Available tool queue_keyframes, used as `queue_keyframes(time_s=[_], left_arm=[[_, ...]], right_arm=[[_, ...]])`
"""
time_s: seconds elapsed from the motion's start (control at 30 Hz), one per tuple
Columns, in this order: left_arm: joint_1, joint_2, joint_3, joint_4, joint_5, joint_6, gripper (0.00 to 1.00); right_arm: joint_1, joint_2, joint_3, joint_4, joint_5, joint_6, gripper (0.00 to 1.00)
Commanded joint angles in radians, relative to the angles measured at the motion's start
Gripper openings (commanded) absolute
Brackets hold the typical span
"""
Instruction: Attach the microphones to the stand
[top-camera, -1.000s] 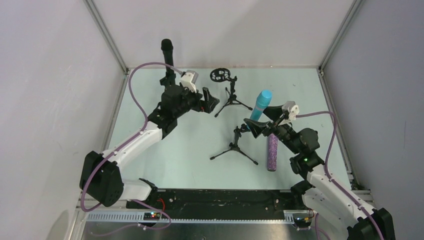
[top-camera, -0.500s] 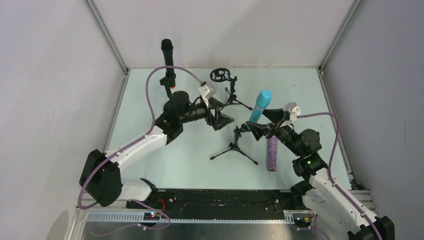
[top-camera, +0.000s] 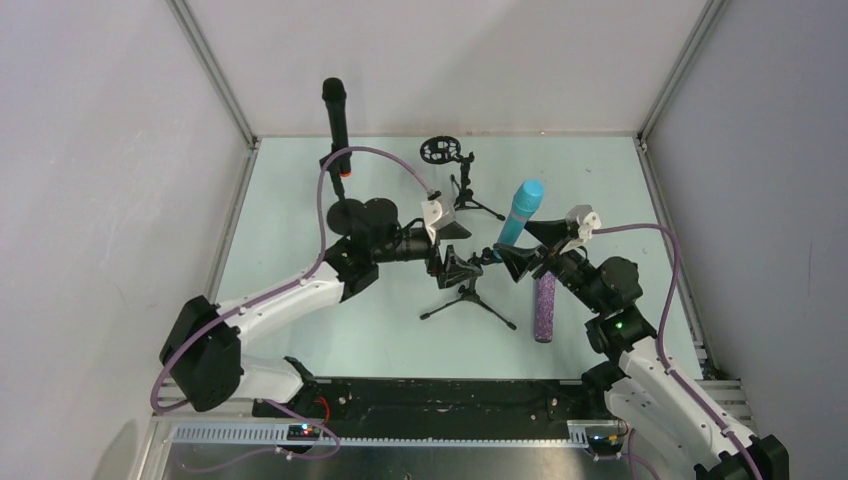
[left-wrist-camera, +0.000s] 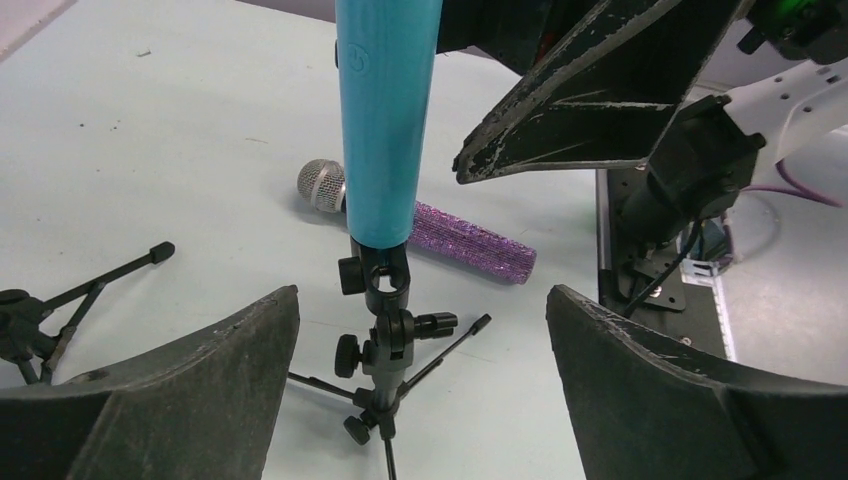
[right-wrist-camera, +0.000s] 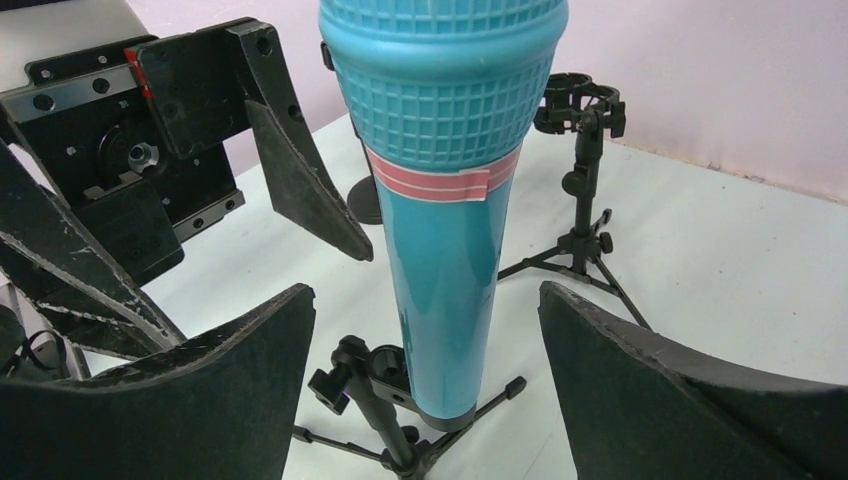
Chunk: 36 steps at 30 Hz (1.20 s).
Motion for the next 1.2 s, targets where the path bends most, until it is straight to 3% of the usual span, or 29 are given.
queue_keyframes(time_s=[0.0,0.13,0.4,0.6,0.8,0.9,0.97,1.07,1.17], left_arm=[[-0.029,0.018,-0.011,0.037,-0.057,0.076,0.94],[-0.057,0.042,-0.007,0.036,-0.087,0.081,0.88],[-0.079,0.106,0.027,0.036,-0.197,0.114,0.88],[-0.088,0.154,0.044,0.036,-0.193,0.117,0.87],[-0.094,0.182,0.06,0.036,-0.169,0.099,0.78],[-0.097,0.186,0.065,0.036,-0.158,0.1,0.69],[-0.097,0.19,0.068,0.037,-0.148,0.1,0.59],[-0.098,0.192,0.072,0.036,-0.135,0.1,0.35],[-0.104,0.188,0.072,0.036,-0.124,0.11,0.24]], right_arm=[[-0.009,0.004,0.045,0.024,0.001,0.007,0.86],[-0.015,0.007,0.045,0.028,-0.002,0.007,0.86],[-0.026,0.007,0.045,0.026,-0.011,0.014,0.86],[-0.037,0.0,0.045,0.006,-0.012,0.01,0.86],[-0.041,0.0,0.045,0.005,-0.016,0.007,0.86],[-0.042,0.0,0.045,0.001,-0.018,0.008,0.86],[-0.043,-0.001,0.045,-0.001,-0.019,0.008,0.87],[-0.044,-0.002,0.045,-0.006,-0.018,0.012,0.86],[-0.044,-0.002,0.044,-0.009,-0.018,0.016,0.86]])
